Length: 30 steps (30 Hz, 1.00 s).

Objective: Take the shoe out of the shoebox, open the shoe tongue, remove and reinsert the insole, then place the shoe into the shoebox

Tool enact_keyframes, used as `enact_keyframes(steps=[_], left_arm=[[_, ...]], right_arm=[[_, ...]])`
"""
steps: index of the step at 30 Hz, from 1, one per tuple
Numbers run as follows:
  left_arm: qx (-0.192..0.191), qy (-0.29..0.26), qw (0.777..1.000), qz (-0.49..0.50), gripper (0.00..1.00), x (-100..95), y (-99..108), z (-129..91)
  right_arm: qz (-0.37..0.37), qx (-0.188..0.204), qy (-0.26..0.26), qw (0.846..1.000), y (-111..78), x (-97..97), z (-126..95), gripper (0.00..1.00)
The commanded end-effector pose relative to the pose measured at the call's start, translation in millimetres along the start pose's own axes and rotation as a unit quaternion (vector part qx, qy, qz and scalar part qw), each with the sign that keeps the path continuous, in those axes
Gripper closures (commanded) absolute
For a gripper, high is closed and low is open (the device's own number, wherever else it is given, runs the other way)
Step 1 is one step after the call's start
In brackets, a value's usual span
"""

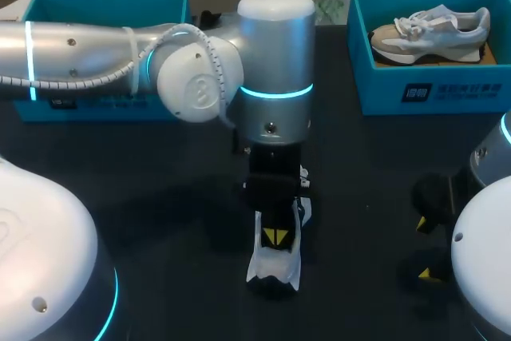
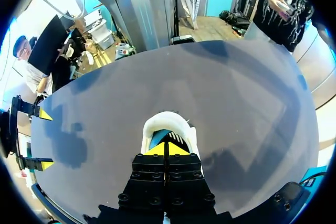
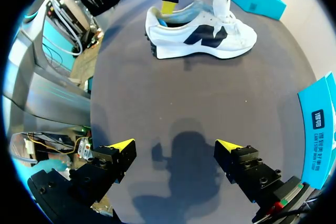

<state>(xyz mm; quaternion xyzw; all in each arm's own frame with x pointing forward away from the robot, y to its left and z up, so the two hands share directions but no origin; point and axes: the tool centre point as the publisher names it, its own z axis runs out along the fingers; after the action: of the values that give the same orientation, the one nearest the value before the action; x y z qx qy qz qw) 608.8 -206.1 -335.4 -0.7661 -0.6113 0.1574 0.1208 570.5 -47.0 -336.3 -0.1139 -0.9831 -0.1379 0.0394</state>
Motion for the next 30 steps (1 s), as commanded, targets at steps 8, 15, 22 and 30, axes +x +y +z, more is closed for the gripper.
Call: enact_keyframes(steps=[8,15,22,30], left_arm=[[0.006,-0.002,1.0,0.014,1.0,-3.2,-9,0],[0.012,-0.006,1.0,0.014,1.0,-5.9,-20,1],[0.016,0.007,1.0,0.009,1.0,-6.0,-18,14],[0.02,0.011,1.0,-0.006,1.0,-1.5,-7,35]], right_arm=[[-0.001,-0.001,-0.001,1.0,-0.9,2.0,-1,0.0],[-0.001,-0.001,-0.001,1.0,-0.9,2.0,-1,0.0],[-0.001,-0.001,-0.001,1.0,-0.9,2.0,-1,0.0],[-0.001,-0.001,-0.001,1.0,-0.9,2.0,-1,0.0]])
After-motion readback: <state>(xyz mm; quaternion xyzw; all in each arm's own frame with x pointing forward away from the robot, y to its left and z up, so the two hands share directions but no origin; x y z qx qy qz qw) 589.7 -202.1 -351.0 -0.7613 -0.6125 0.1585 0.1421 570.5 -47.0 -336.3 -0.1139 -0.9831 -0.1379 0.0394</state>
